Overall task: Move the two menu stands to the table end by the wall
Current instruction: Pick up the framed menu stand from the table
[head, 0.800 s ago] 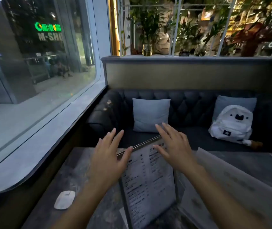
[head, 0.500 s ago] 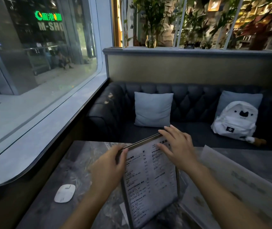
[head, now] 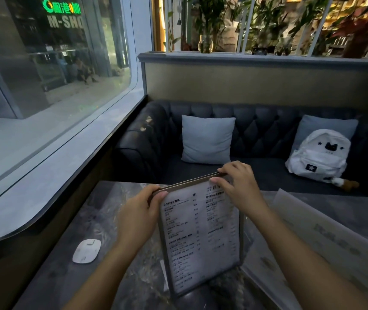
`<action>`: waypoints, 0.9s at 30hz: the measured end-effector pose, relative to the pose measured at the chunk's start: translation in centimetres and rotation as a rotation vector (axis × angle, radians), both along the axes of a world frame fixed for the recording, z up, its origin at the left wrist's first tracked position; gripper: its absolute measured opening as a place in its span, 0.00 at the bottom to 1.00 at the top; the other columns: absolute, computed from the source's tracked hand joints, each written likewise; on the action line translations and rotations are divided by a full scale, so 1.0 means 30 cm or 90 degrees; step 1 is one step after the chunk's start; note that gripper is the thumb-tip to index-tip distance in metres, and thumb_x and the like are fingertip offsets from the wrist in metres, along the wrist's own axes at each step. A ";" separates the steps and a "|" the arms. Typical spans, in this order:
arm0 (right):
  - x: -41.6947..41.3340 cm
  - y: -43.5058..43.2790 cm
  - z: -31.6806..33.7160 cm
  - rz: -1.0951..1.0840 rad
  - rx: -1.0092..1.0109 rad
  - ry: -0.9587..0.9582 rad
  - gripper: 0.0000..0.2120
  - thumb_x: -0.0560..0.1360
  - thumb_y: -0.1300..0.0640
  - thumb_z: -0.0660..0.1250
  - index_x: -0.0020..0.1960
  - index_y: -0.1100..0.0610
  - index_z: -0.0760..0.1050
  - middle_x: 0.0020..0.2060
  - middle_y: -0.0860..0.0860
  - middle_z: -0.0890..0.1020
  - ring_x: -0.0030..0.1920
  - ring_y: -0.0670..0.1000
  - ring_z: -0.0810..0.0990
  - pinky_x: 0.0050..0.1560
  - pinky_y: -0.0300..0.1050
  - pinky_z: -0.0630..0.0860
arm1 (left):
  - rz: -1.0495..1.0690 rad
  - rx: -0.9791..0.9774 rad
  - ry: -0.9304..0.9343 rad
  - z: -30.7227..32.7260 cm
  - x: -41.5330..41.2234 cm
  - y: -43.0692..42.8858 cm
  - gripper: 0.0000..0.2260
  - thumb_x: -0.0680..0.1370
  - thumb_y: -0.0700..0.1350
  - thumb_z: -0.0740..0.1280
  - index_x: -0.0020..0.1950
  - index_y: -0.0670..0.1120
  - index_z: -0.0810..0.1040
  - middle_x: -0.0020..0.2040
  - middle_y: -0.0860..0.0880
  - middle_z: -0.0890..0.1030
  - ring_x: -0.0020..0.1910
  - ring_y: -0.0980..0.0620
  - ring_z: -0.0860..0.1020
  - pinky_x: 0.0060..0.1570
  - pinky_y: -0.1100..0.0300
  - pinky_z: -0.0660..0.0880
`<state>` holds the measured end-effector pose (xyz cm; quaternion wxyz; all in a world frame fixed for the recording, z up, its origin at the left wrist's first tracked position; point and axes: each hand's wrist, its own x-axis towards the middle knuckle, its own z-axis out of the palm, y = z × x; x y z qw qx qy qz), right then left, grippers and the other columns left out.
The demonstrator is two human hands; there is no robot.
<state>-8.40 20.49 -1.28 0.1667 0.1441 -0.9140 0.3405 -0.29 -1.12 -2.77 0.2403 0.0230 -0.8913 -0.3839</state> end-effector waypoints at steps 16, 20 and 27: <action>0.076 -0.006 0.014 -0.163 0.091 0.018 0.16 0.72 0.41 0.64 0.43 0.54 0.75 0.40 0.45 0.74 0.49 0.51 0.73 0.47 0.49 0.66 | -0.134 0.022 -0.138 0.034 -0.178 -0.077 0.06 0.73 0.56 0.62 0.43 0.57 0.76 0.39 0.48 0.81 0.41 0.49 0.79 0.45 0.44 0.77; 0.091 -0.010 0.018 -0.176 0.097 0.020 0.16 0.72 0.41 0.64 0.42 0.55 0.74 0.39 0.45 0.72 0.48 0.51 0.72 0.45 0.48 0.65 | -0.159 0.016 -0.151 0.041 -0.197 -0.081 0.04 0.75 0.52 0.62 0.44 0.55 0.77 0.39 0.46 0.82 0.40 0.48 0.79 0.46 0.44 0.77; 0.116 -0.003 0.018 -0.197 0.107 0.029 0.17 0.72 0.41 0.63 0.42 0.55 0.73 0.40 0.48 0.77 0.47 0.52 0.73 0.44 0.49 0.66 | -0.170 0.008 -0.147 0.036 -0.218 -0.071 0.05 0.75 0.53 0.62 0.45 0.56 0.76 0.40 0.46 0.81 0.41 0.47 0.79 0.47 0.43 0.77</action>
